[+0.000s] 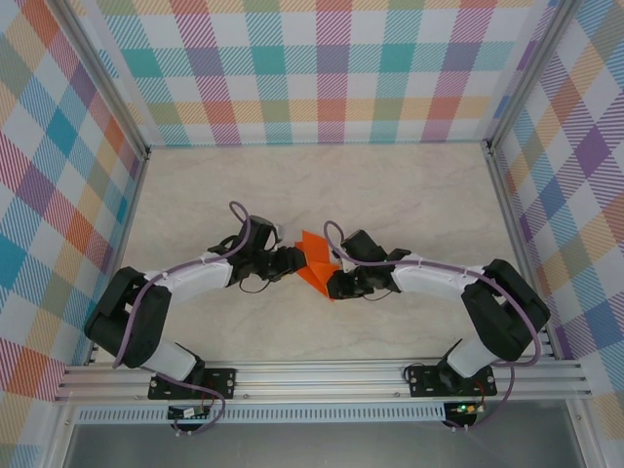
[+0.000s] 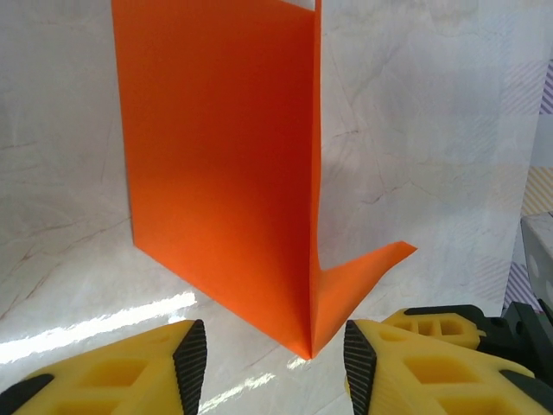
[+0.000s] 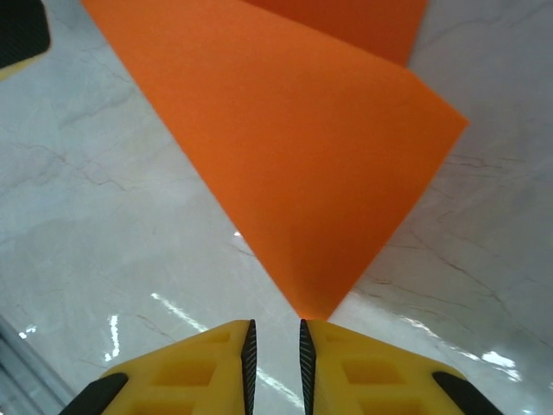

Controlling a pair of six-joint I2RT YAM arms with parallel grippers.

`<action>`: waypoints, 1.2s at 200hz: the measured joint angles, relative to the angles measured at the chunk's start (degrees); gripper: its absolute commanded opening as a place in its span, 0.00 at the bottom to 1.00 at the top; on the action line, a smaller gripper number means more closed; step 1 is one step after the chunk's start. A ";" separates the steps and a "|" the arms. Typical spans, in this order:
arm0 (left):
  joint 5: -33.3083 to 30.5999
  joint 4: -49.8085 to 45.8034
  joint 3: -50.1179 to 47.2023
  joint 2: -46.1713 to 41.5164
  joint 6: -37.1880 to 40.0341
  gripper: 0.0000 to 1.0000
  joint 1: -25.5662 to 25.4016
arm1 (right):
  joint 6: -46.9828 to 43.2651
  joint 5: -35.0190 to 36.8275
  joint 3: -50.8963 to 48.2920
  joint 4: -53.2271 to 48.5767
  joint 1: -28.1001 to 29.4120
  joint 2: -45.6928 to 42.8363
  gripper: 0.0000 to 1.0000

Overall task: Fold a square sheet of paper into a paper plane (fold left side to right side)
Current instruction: Fourth fold the wing at the center of the table.

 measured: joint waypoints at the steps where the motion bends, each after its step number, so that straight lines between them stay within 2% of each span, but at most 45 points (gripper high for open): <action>1: -0.02 0.02 0.04 0.07 -0.02 0.51 0.00 | 0.02 0.17 0.00 -0.07 0.07 0.00 0.29; 23: -1.03 0.55 1.42 1.03 -0.63 0.59 0.00 | -1.09 6.32 0.59 -1.40 3.91 -0.35 0.33; 63: -3.85 1.46 2.45 1.05 -2.67 0.63 0.83 | -1.88 21.11 5.40 -3.82 13.66 0.81 0.35; 104: -6.78 0.72 -0.57 -3.13 -4.70 0.67 4.85 | -1.86 32.81 11.39 -7.19 17.51 7.54 0.34; 155: -9.73 -2.27 -3.02 -8.37 -5.40 0.69 6.54 | -1.60 40.70 14.08 -12.70 18.67 12.11 0.35; 240: -10.93 -3.56 -3.02 -8.76 -5.20 0.69 6.71 | -1.64 45.55 18.56 -16.24 20.65 17.18 0.28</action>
